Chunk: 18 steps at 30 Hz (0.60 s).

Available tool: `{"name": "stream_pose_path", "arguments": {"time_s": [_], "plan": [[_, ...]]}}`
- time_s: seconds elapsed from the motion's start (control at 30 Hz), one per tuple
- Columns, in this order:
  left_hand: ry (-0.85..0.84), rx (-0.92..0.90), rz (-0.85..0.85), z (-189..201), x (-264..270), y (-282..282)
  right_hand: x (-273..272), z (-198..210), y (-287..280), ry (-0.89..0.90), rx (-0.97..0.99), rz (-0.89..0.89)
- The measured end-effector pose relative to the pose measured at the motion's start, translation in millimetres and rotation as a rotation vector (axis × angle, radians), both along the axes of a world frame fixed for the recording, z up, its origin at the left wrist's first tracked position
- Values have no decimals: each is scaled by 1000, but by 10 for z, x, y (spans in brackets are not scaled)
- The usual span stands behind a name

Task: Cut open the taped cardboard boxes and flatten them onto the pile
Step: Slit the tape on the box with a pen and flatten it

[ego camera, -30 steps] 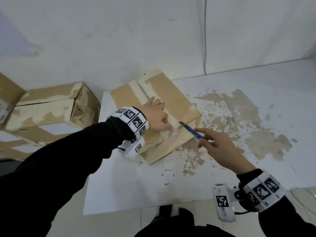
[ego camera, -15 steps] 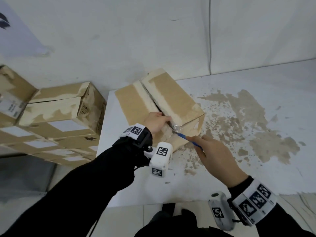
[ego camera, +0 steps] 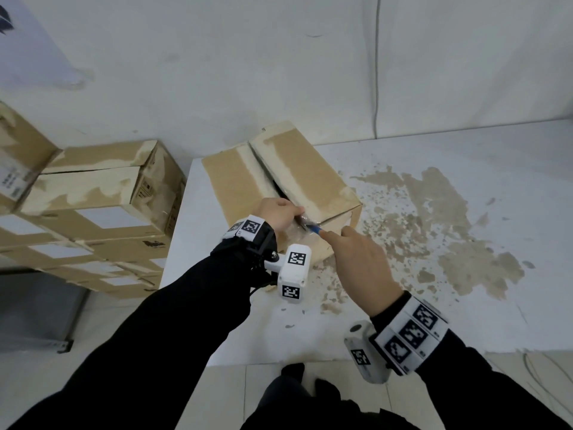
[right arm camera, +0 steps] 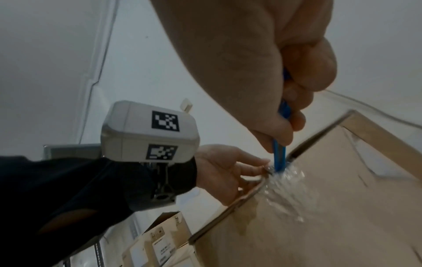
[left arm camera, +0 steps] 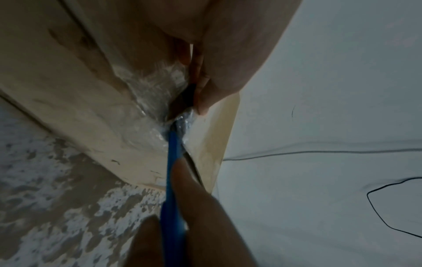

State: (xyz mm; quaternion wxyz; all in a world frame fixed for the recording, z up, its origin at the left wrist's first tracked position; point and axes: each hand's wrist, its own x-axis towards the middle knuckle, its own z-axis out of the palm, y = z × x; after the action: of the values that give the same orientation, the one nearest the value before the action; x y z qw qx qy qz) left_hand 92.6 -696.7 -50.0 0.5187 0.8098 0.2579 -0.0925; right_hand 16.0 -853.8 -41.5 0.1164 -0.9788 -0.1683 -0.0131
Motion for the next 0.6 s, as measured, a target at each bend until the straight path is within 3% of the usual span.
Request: {"name": "stream_pose_path", "arguments": {"time_s": [0.17,0.37,0.5,0.6], "plan": [[-37,-11,13,-33,-14,-19,-37,-11,-87,0,72,-30],[-47,-152,3,103,-52,22,65,102,-257,60,99,-98],[-38,-136,5,86,-27,17,-157,213,-365,113,263,19],[-18,-127,27,71,-23,-9,-54,109,-160,85,197,65]]}}
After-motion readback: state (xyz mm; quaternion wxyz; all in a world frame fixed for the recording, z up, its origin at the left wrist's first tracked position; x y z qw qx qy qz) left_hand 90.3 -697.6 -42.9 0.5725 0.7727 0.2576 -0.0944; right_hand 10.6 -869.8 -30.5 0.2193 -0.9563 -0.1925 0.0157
